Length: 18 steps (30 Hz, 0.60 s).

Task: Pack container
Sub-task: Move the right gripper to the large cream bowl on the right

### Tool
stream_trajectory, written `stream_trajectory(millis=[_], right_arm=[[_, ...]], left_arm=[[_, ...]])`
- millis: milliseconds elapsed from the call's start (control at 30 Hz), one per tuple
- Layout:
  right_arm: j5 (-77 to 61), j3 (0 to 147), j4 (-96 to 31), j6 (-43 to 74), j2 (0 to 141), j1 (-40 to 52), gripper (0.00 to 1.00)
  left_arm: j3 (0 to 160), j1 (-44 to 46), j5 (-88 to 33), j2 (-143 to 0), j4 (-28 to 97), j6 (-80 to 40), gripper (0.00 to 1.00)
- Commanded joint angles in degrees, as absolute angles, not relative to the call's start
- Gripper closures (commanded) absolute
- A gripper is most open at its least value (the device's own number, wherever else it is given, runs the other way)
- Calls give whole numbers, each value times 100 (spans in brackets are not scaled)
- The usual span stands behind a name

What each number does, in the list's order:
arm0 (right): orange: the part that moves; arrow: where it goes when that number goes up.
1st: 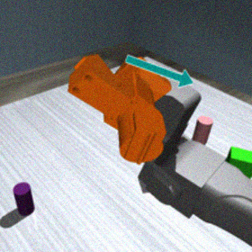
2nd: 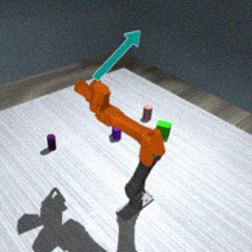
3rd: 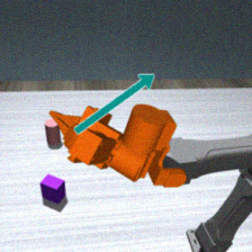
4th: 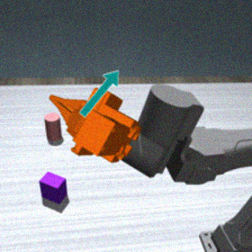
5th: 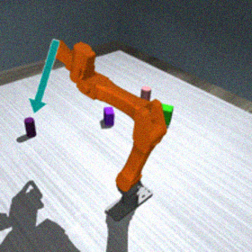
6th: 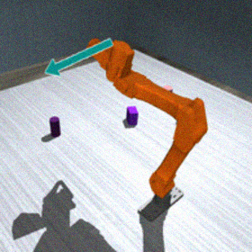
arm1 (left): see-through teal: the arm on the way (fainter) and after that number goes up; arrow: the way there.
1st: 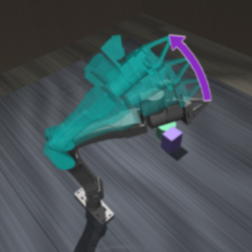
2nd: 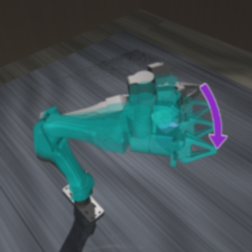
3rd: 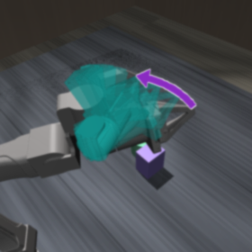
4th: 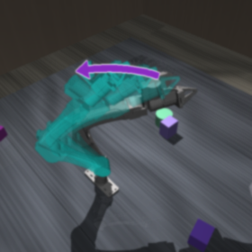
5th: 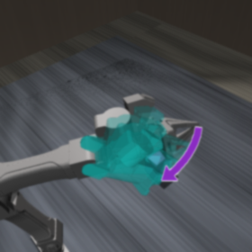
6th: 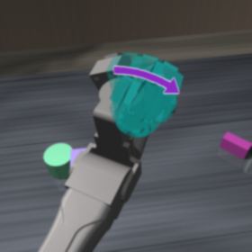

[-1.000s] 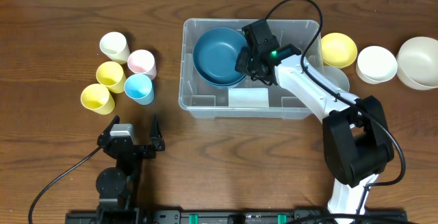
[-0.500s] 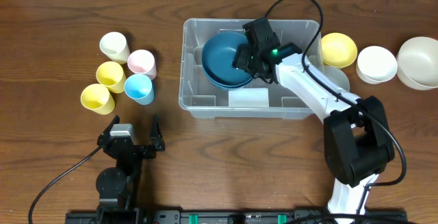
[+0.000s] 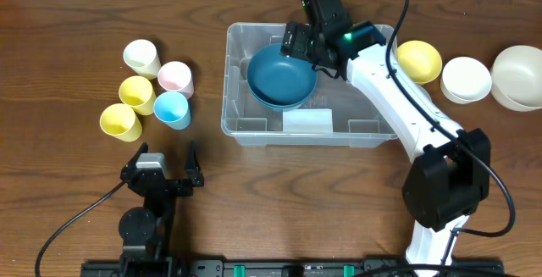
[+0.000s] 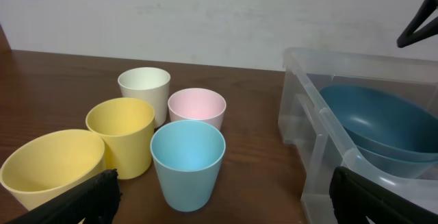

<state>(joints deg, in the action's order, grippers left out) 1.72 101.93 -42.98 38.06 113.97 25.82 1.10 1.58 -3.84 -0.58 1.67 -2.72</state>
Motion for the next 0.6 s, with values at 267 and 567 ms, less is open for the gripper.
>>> stream_trajectory(millis=[267, 567], right_arm=[[928, 10324, -4967, 3673, 11325, 1817, 2], [598, 10331, -5520, 3881, 10755, -71, 1]], left_arm=[[25, 130, -421, -23, 379, -176, 2], [25, 130, -421, -23, 379, -176, 2]])
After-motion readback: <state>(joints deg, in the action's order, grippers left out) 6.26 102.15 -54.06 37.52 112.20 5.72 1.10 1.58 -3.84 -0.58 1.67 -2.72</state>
